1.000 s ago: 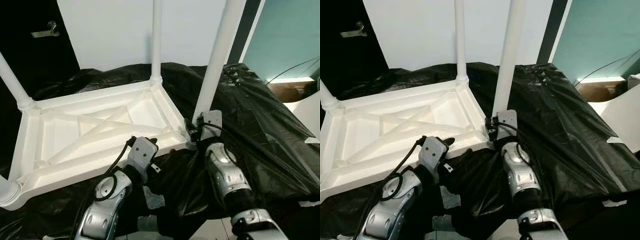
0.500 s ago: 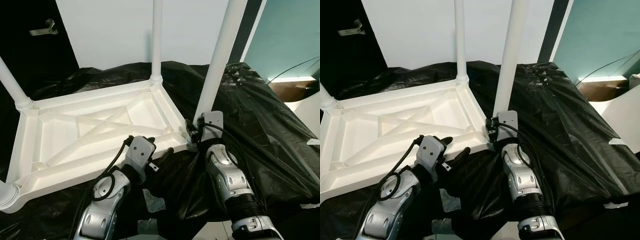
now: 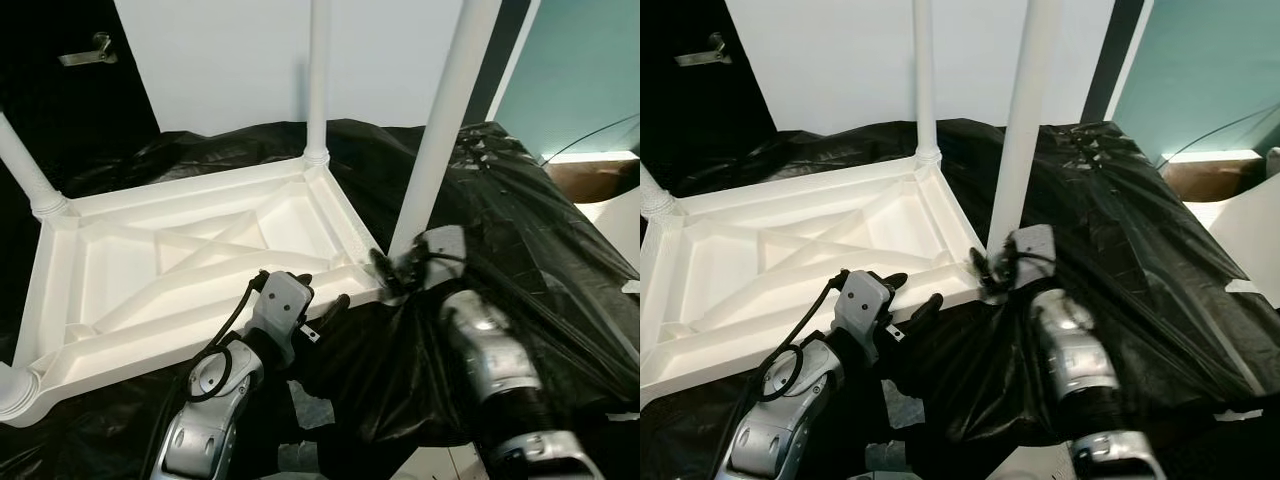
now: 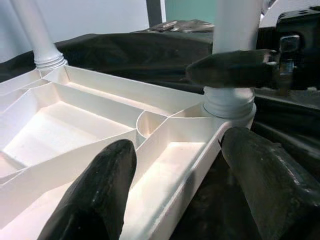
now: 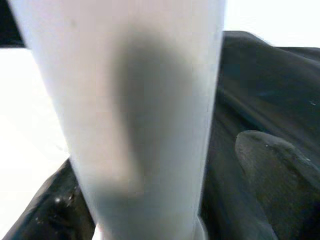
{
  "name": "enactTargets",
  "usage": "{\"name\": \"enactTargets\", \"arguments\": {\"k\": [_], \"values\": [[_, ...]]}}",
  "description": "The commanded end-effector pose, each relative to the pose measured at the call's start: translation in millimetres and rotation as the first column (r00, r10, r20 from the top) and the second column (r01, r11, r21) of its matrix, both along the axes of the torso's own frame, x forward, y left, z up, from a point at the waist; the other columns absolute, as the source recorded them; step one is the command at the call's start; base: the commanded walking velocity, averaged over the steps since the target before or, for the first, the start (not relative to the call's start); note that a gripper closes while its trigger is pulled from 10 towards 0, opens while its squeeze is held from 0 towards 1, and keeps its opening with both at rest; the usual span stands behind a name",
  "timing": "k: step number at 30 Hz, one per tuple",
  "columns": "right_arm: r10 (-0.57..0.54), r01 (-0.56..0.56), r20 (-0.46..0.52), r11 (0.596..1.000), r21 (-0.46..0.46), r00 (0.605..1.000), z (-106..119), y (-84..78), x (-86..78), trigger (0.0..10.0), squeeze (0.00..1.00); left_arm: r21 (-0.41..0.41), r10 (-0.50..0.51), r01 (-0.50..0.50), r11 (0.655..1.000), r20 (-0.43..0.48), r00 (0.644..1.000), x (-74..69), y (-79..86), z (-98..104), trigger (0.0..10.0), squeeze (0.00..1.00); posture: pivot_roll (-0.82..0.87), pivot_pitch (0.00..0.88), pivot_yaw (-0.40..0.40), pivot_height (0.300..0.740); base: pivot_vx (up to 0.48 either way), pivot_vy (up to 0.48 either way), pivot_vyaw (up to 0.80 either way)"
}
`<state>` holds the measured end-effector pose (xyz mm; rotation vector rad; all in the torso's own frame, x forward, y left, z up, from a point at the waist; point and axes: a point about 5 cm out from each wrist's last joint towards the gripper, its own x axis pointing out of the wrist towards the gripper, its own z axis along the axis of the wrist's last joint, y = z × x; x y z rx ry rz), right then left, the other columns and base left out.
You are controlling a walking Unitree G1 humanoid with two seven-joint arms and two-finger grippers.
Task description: Building children table
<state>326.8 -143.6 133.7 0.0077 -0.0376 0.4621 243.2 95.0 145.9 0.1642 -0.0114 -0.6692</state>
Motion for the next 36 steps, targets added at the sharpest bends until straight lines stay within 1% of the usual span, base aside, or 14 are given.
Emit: {"name": "enactTargets", "arguments": {"k": [1,5,6,10,12,14,17,19,20,26,31,34,35,36], "values": [[0.079,-0.079,0.002,0.997,0.024,0.997,5.4,-6.8,3.6,10.0,1.0,-0.001,0.082,-0.082,0.997,0.002,0.997,-0.9,3.8,-0.6,10.0,0.0,0.12,0.0,-0.063,0.74,0.0,0.0,0.0],[0.126,-0.126,-0.003,0.992,0.025,0.992,7.2,-7.5,5.1,10.0,1.0,0.0,0.082,-0.082,0.997,0.002,0.997,-1.4,3.8,-0.8,10.0,0.0,0.12,0.0,-0.063,0.74,0.0,0.0,0.0],[0.241,-0.241,-0.006,0.97,-0.022,0.97,11.0,-7.4,9.9,10.0,0.0,-0.002,0.09,-0.09,0.996,0.001,0.996,-2.4,4.9,-0.4,10.0,0.0,0.13,0.0,-0.064,0.74,0.0,0.0,0.0],[0.316,-0.316,-0.015,0.947,-0.06,0.949,12.8,-7.0,13.2,10.0,0.0,-0.003,0.097,-0.097,0.995,0.002,0.995,-3.1,6.1,0.3,10.0,0.0,0.14,0.0,-0.064,0.74,0.0,0.0,0.0],[0.391,-0.394,-0.051,0.915,-0.083,0.919,11.7,-5.7,15.6,10.0,0.0,-0.005,0.101,-0.101,0.995,0.0,0.995,-3.8,6.3,0.5,10.0,0.0,0.14,0.003,-0.062,0.74,0.0,0.0,0.0],[0.391,-0.394,-0.051,0.915,-0.083,0.919,11.7,-5.7,15.6,10.0,0.0,-0.005,0.101,-0.101,0.995,0.0,0.995,-3.8,6.3,0.5,10.0,0.0,0.14,0.003,-0.062,0.74,0.0,0.0,0.0],[0.477,-0.485,-0.094,0.869,-0.102,0.874,9.4,-6.4,15.9,10.0,0.0,-0.005,0.103,-0.103,0.995,-0.001,0.995,-4.4,6.1,1.1,10.0,0.0,0.14,0.007,-0.06,0.74,0.0,0.0,0.0],[0.477,-0.485,-0.094,0.869,-0.102,0.874,9.4,-6.4,15.9,10.0,0.0,-0.005,0.103,-0.103,0.995,-0.001,0.995,-4.4,6.1,1.1,10.0,0.0,0.14,0.007,-0.06,0.74,0.0,0.0,0.0],[0.508,-0.52,-0.115,0.845,-0.125,0.854,9.0,-8.8,17.2,0.0,0.0,-0.005,0.103,-0.103,0.995,0.0,0.995,-4.6,6.1,1.5,10.0,0.0,0.15,0.008,-0.06,0.74,0.0,0.0,0.0],[0.542,-0.56,-0.144,0.813,-0.161,0.828,11.9,-17.3,22.0,0.0,0.0,-0.005,0.11,-0.11,0.994,0.0,0.994,-4.5,7.4,2.8,10.0,0.0,0.15,0.013,-0.062,0.74,0.0,0.0,0.0],[0.543,-0.562,-0.15,0.814,-0.148,0.826,10.0,-20.4,21.4,0.0,0.0,-0.008,0.116,-0.116,0.993,-0.001,0.993,-5.0,7.6,3.5,10.0,0.0,0.14,0.023,-0.062,0.74,0.0,0.0,0.0],[0.528,-0.546,-0.152,0.829,-0.12,0.835,6.6,-19.9,19.3,0.0,0.0,-0.013,0.116,-0.116,0.993,-0.005,0.993,-5.0,7.0,3.3,10.0,0.0,0.14,0.028,-0.064,0.74,0.0,0.0,0.0],[0.516,-0.533,-0.145,0.838,-0.116,0.844,4.9,-19.0,18.2,4.9,0.0,-0.014,0.116,-0.116,0.993,-0.006,0.993,-5.2,6.6,3.2,10.0,0.0,0.14,0.034,-0.064,0.74,0.0,0.0,0.0],[0.516,-0.533,-0.145,0.838,-0.116,0.844,4.9,-19.0,18.2,4.9,0.0,-0.014,0.116,-0.116,0.993,-0.006,0.993,-5.2,6.6,3.2,10.0,0.0,0.14,0.034,-0.064,0.74,0.0,0.0,0.0]]}}
